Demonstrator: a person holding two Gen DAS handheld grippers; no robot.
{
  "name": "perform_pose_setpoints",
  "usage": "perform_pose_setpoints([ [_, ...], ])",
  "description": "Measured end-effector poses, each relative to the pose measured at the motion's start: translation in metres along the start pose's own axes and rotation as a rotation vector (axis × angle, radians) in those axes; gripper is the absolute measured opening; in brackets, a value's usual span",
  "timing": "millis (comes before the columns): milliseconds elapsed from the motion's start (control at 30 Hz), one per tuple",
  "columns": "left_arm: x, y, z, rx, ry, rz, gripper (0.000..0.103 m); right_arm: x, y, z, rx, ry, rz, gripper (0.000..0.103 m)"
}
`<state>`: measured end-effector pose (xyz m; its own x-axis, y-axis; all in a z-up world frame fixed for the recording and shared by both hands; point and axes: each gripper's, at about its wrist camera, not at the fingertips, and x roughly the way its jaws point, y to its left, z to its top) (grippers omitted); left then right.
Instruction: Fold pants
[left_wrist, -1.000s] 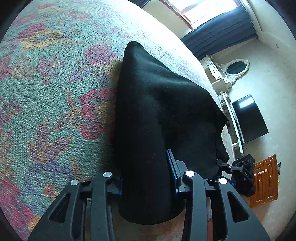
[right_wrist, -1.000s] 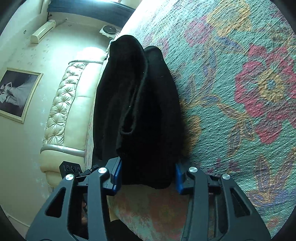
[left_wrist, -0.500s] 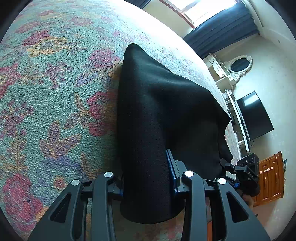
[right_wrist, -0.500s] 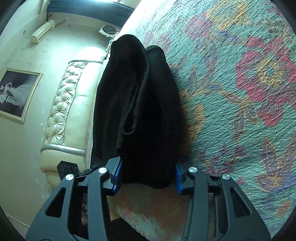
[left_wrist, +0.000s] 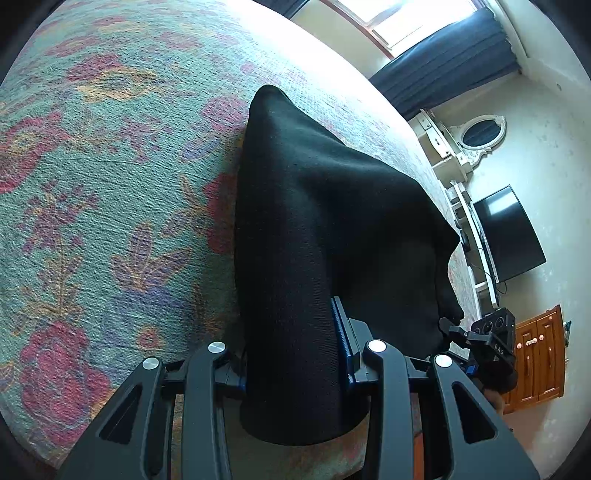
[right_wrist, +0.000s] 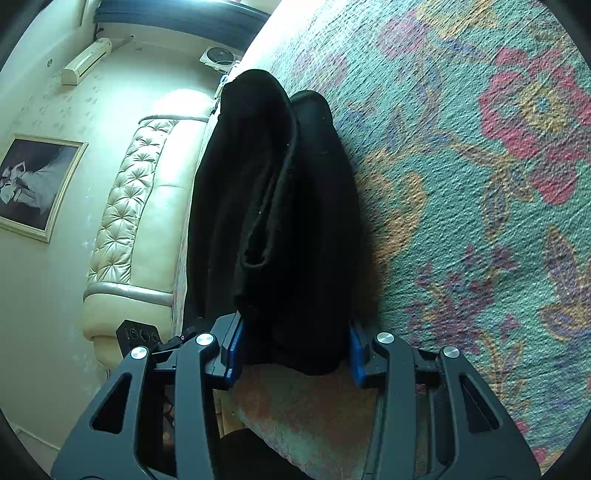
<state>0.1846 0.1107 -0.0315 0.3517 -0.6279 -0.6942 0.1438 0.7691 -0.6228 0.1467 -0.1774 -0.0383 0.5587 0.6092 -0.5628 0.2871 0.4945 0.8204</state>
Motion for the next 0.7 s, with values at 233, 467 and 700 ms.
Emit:
perform_pose_setpoints([
  [233,-0.002,0.0,0.001,-0.004,0.003,-0.002,0.036,0.0,0.004,-0.004,0.002,0.003,0.005,0.042],
  [467,-0.002,0.002,0.003,-0.006,0.004,-0.003,0.036,-0.001,0.005,-0.009,0.002,-0.001,0.006,0.04],
  [700,-0.004,0.006,0.005,-0.015,0.008,-0.01,0.036,-0.002,0.003,-0.012,0.003,0.005,0.015,0.039],
])
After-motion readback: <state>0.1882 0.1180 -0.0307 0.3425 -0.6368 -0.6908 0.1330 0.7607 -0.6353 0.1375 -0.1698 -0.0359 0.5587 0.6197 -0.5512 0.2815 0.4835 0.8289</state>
